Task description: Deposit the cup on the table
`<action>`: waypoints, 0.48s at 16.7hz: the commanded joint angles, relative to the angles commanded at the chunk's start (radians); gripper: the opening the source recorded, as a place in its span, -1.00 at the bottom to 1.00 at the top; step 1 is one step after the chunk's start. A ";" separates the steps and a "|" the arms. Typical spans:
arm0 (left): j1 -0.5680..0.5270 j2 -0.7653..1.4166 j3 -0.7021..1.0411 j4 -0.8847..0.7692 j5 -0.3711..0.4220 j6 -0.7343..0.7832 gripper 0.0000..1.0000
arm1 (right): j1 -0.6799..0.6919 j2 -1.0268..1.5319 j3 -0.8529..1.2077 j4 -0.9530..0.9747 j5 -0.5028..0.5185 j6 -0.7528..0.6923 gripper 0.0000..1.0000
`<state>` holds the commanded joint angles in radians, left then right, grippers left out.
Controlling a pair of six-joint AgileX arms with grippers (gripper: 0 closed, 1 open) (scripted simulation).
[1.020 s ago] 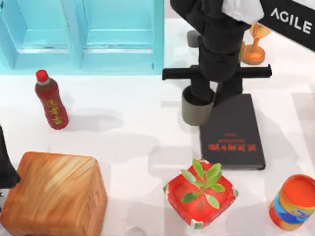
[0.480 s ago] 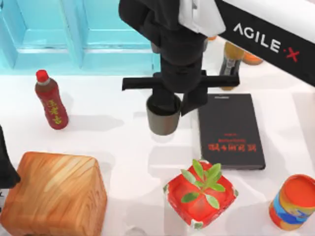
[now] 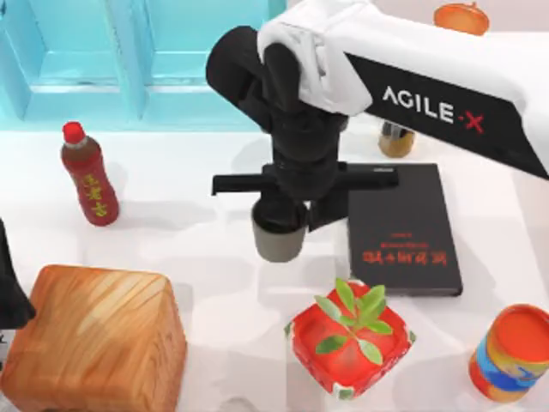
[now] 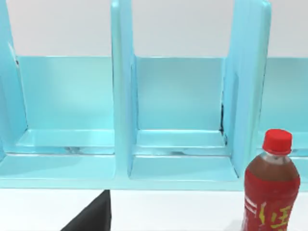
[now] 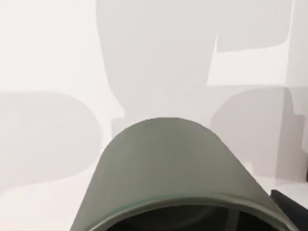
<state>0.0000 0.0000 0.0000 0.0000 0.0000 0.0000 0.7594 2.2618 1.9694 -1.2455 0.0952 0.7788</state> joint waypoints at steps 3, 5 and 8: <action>0.000 0.000 0.000 0.000 0.000 0.000 1.00 | 0.001 0.003 -0.018 0.019 0.000 0.001 -1.00; 0.000 0.000 0.000 0.000 0.000 0.000 1.00 | 0.001 0.003 -0.018 0.019 0.000 0.001 -1.00; 0.000 0.000 0.000 0.000 0.000 0.000 1.00 | 0.001 0.003 -0.018 0.019 0.000 0.001 -0.55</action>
<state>0.0000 0.0000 0.0000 0.0000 0.0000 0.0000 0.7606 2.2651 1.9516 -1.2268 0.0955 0.7796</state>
